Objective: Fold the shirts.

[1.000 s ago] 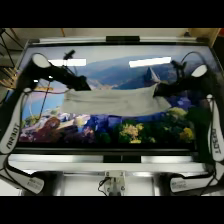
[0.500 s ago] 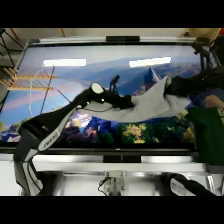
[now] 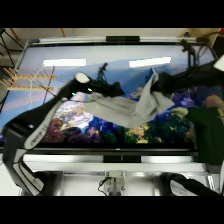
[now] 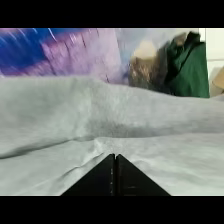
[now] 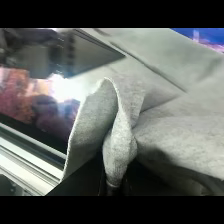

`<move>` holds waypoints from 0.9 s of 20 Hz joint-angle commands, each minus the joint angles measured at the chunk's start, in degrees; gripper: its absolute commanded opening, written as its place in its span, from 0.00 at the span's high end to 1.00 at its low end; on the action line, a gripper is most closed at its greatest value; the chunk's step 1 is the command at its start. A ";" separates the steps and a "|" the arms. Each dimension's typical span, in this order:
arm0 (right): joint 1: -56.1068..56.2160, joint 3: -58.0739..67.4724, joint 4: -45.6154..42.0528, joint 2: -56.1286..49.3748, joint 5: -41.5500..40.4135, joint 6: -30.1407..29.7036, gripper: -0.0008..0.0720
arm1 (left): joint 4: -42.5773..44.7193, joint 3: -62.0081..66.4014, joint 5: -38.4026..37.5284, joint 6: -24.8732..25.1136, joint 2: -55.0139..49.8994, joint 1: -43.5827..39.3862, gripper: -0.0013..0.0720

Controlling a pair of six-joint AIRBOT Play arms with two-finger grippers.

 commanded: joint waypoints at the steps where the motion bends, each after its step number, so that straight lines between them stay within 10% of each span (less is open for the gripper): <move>1: 9.05 0.04 5.16 -7.02 -13.07 0.39 0.90 | 10.12 0.04 -6.19 -0.72 11.58 13.44 0.93; 7: 24.76 0.04 15.91 -25.11 -32.76 0.37 0.89 | 10.84 0.02 -15.87 -1.03 29.11 33.16 0.93; 8: 26.43 0.04 19.85 -28.17 -35.91 -0.20 0.74 | 10.84 0.02 -17.42 -1.03 31.04 34.32 0.93; 9: 27.45 0.04 22.93 -30.40 -38.71 -0.94 0.31 | 10.86 0.02 -18.58 -1.03 32.44 34.75 0.93; 10: 27.63 0.04 25.46 -31.87 -40.06 -2.54 0.13 | 10.86 0.02 -19.65 -1.01 33.62 34.71 0.93; 15: 18.82 0.04 19.56 -26.40 -28.92 -3.19 0.13 | 10.91 0.00 -20.87 -0.81 34.93 33.51 0.93; 18: 9.53 0.04 -0.42 -18.14 -15.82 1.75 0.13 | 10.93 0.00 -20.13 -0.76 34.91 33.35 0.93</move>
